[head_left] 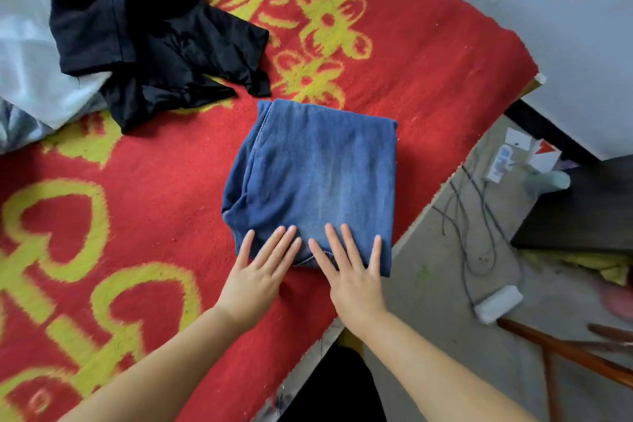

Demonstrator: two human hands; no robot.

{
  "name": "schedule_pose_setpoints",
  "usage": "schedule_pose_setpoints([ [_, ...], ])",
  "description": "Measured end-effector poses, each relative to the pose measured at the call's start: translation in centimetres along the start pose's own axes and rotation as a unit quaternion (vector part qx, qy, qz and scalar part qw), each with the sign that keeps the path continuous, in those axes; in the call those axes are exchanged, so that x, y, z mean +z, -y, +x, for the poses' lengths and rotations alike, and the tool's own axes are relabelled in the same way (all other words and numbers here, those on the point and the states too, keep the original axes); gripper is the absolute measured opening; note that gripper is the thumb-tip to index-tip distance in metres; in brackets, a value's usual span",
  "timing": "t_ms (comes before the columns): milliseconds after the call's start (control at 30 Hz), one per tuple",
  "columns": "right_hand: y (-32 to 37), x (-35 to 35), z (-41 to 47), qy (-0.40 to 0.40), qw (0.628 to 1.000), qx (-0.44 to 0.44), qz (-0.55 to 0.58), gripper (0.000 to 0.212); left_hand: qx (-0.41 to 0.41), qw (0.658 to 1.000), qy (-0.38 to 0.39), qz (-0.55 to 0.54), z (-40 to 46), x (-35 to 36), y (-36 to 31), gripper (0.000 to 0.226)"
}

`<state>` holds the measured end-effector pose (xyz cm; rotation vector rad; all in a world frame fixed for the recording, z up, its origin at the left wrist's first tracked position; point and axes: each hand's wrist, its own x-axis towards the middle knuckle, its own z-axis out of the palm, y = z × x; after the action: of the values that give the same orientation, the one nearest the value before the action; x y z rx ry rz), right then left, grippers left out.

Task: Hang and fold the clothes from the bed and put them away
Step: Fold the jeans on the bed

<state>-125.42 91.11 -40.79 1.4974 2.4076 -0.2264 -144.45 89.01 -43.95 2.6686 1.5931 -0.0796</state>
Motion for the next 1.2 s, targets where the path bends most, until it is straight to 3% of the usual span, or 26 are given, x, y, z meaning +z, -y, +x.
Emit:
schedule_pose_setpoints([
  [67, -0.3, 0.4, 1.8, -0.001, 0.999, 0.046, 0.009, 0.101, -0.052, 0.998, -0.014, 0.011, 1.3, 0.5, 0.8, 0.067],
  [167, -1.1, 0.0, 4.5, 0.040, 0.996, 0.076, 0.015, 0.109, -0.049, 0.998, -0.008, 0.037, 4.2, -0.4, 2.0, 0.064],
  [300, -1.5, -3.0, 5.3, 0.104, 0.992, 0.050, 0.052, 0.087, -0.050, 0.992, 0.109, 0.042, 6.3, -4.0, 2.9, 0.072],
  [433, -3.6, -9.4, 6.3, 0.123, 0.990, 0.022, 0.071, 0.069, -0.080, 0.982, 0.173, -0.002, 8.3, -7.9, 3.5, 0.067],
  [567, -5.4, -16.5, 5.6, 0.108, 0.993, -0.005, 0.056, 0.066, -0.139, 0.981, 0.122, -0.057, 9.4, -14.3, 3.2, 0.057],
  [867, -1.8, -25.1, -0.2, 0.107, 0.973, -0.200, -0.032, 0.071, -0.290, 0.950, 0.084, -0.082, -0.7, -23.5, -1.0, 0.052],
  [1033, 3.8, -25.5, -5.5, 0.080, 0.936, -0.329, -0.093, 0.068, -0.414, 0.900, 0.090, -0.097, -10.0, -24.8, -5.8, 0.056],
  [1200, 11.3, -24.8, -12.2, 0.071, 0.865, -0.471, -0.159, 0.070, -0.543, 0.821, 0.095, -0.146, -20.7, -25.8, -12.6, 0.062],
])
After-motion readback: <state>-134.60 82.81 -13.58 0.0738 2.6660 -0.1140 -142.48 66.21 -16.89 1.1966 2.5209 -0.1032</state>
